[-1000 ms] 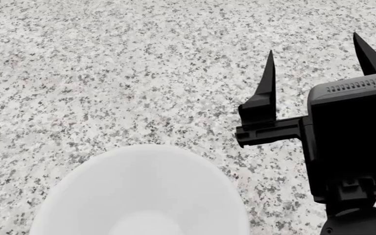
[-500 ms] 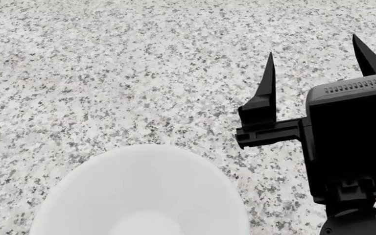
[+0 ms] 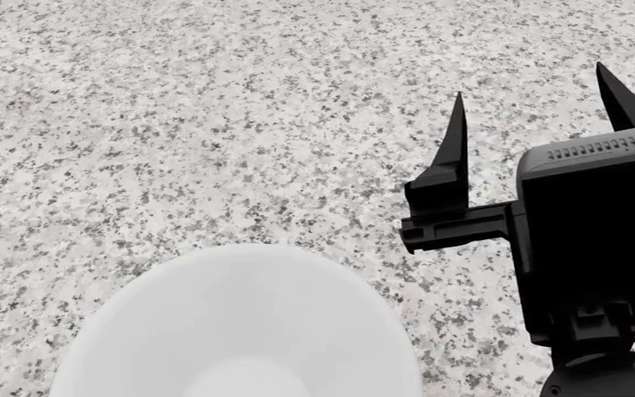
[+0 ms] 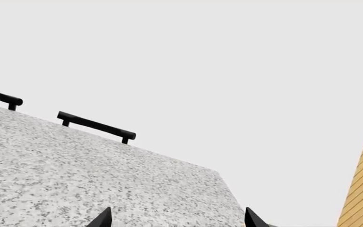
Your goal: Place the eggs and milk next to the bowl.
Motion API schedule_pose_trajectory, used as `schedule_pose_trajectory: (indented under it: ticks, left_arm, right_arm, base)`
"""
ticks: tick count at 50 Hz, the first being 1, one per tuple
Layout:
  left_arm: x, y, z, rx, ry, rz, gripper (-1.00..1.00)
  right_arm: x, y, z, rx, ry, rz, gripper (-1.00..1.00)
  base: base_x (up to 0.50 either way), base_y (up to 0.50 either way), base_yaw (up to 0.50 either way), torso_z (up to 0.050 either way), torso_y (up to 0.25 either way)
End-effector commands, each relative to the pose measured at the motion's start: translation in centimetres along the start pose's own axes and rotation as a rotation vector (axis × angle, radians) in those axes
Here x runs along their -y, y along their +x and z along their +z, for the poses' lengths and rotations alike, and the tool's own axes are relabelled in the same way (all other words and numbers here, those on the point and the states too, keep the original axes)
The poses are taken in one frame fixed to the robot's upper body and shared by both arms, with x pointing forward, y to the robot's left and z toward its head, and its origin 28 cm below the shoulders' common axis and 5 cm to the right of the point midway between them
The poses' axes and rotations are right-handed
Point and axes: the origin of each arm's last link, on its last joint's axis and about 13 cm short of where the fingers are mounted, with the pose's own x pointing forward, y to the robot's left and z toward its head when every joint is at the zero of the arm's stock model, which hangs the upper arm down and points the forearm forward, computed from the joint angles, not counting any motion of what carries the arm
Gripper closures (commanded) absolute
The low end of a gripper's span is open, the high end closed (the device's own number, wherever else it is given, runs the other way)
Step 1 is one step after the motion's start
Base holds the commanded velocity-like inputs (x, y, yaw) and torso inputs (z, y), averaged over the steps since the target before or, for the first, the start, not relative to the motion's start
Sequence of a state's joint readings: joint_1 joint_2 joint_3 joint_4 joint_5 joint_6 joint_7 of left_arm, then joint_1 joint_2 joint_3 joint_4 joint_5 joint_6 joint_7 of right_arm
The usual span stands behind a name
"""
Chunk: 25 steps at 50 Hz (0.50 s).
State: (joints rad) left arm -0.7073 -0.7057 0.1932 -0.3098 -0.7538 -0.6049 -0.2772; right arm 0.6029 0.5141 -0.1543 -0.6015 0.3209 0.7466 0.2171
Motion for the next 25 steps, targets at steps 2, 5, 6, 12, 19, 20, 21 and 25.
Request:
schedule_pose_trajectory:
  ticks: [2,5,6,12,19,20,21,25]
  left_arm:
    - [0.3,1.0,-0.4,-0.005,0.01,0.008,-1.0]
    - [0.3,1.4,-0.6,-0.008,0.011,0.009,-1.0]
    - [0.4,1.6,-0.7,-0.011,0.01,0.01,-1.0]
    - [0.3,2.2,-0.9,-0.017,-0.011,0.019,-1.0]
    - [0.1,2.6,-0.8,-0.011,-0.003,0.035,-1.0]
    - [0.1,2.6,-0.8,-0.009,0.003,0.038,-1.0]
    - [0.0,2.7,-0.8,-0.008,0.002,0.038,-1.0]
    - [0.2,3.0,-0.9,-0.008,0.008,0.029,-1.0]
  right_arm:
    - [0.1,0.0,-0.1,0.009,-0.002,-0.01,-1.0]
    - [0.1,0.0,-0.1,0.008,-0.002,-0.01,-1.0]
    - [0.2,0.0,0.0,0.007,-0.004,-0.011,-1.0]
    - [0.2,0.0,0.1,0.003,-0.008,-0.012,-1.0]
    - [0.2,0.0,0.2,0.003,-0.014,-0.011,-1.0]
    - [0.2,0.0,0.3,0.002,-0.014,-0.01,-1.0]
    - [0.2,0.0,0.3,0.003,-0.015,-0.01,-1.0]
    - [0.1,0.1,0.3,0.002,-0.017,-0.008,-1.0]
  base:
    - [0.0,0.0,0.0,0.0,0.0]
    - [0.0,0.0,0.0,0.0,0.0]
    - [0.0,0.0,0.0,0.0,0.0]
    - [0.0,0.0,0.0,0.0,0.0]
    - [0.0,0.0,0.0,0.0,0.0]
    - [0.0,0.0,0.0,0.0,0.0]
    - [0.0,0.0,0.0,0.0,0.0]
    - [0.0,0.0,0.0,0.0,0.0]
